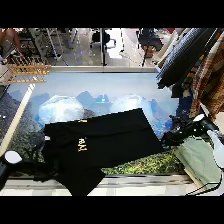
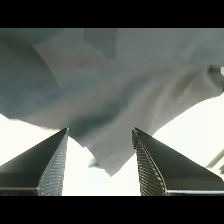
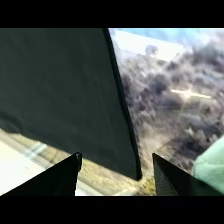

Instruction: Fold the clothes and pants, and hang the long-sleeved shirts on hangers.

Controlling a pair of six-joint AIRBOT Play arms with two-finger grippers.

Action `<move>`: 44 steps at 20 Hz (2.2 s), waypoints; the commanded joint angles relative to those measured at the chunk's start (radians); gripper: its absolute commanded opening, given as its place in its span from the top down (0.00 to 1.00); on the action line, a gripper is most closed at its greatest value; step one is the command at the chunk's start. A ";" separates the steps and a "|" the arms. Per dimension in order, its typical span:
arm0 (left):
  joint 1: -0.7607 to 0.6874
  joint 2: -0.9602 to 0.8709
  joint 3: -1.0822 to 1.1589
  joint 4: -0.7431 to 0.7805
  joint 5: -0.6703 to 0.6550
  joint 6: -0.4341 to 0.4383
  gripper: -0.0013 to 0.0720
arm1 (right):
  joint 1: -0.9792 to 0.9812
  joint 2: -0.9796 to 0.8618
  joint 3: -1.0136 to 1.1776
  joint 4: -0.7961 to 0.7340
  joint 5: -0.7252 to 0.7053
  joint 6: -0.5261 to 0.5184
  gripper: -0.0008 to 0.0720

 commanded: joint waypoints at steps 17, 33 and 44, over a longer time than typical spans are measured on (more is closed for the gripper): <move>-0.226 0.049 -0.129 0.001 0.221 -0.235 0.40 | 0.010 -0.031 -0.011 -0.024 -0.010 -0.044 0.44; -0.104 0.116 0.133 -0.067 0.017 -0.032 0.98 | 0.021 0.090 0.121 0.175 0.138 -0.088 0.97; 0.257 -0.342 0.402 -0.533 0.294 0.300 0.98 | 0.296 -0.065 0.409 0.212 -0.477 0.068 0.97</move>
